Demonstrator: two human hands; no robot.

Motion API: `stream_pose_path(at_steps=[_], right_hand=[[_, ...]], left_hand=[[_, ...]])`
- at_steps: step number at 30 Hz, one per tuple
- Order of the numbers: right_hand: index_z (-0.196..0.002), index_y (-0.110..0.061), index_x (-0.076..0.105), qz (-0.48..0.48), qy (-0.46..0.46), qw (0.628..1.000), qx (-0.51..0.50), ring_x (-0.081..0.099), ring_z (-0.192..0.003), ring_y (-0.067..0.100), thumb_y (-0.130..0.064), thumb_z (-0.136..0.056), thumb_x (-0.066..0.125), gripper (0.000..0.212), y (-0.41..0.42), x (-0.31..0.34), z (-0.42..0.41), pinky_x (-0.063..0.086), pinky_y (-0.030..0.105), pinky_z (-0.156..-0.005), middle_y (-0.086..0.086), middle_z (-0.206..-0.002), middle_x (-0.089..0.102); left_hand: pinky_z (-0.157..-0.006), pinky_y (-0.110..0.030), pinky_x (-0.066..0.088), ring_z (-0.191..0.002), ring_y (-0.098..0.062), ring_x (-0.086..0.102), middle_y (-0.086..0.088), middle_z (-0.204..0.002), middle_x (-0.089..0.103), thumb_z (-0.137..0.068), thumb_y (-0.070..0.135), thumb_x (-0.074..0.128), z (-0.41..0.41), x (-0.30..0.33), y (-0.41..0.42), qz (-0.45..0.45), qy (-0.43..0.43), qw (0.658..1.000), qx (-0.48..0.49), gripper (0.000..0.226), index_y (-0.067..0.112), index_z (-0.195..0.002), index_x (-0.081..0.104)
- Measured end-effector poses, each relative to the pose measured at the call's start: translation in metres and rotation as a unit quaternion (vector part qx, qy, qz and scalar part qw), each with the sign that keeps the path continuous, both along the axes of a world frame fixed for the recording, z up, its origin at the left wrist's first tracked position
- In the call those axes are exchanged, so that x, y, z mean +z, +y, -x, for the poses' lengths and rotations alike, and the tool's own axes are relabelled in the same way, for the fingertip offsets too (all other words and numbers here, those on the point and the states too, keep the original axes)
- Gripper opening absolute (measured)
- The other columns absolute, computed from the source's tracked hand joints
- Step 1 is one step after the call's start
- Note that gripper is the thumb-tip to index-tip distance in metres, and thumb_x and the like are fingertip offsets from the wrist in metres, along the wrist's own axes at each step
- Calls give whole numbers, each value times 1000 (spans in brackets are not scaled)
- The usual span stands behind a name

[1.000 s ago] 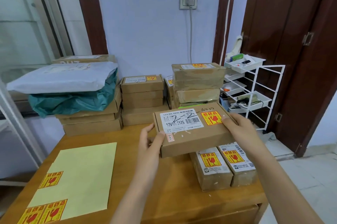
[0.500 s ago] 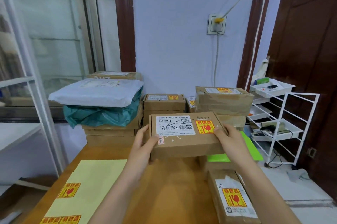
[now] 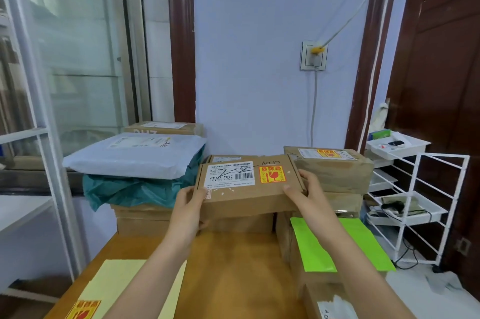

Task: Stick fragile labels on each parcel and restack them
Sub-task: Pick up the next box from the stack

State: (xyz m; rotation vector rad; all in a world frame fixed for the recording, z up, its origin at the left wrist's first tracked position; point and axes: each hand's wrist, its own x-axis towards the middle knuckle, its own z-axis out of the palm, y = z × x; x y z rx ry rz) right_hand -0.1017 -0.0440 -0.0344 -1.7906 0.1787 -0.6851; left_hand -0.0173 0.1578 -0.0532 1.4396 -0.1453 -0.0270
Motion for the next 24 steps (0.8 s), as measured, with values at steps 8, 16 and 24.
stream_pose_path(at_steps=[8, 16, 24], right_hand=[[-137, -18, 39, 31, -40, 999, -13, 47, -118, 10, -23, -94, 57, 47, -3, 17, -46, 35, 22, -90, -9, -122, 52], [-131, -20, 40, 42, -68, 996, -35, 48, -106, 5, -26, -96, 54, 39, -6, 17, -82, 38, 13, -79, -14, -110, 51], [-138, -25, 34, 28, -79, 996, -33, 41, -117, 3, -20, -98, 49, 43, -4, 6, -116, 32, 22, -101, -13, -125, 47]], left_hand=[[-69, -31, 53, -99, -23, 54, 0, -98, 50, -96, 31, 52, -45, 9, -20, 36, 34, 998, 28, 30, 12, -117, 42], [-95, -40, 49, -109, -15, 47, 1, -129, 47, -96, 30, 53, -74, 8, -41, 65, -15, 998, 18, 53, 16, -143, 34], [-105, -41, 43, -114, -13, 47, 3, -139, 41, -95, 31, 53, -109, 6, -59, 62, -58, 996, 23, 64, 24, -148, 18]])
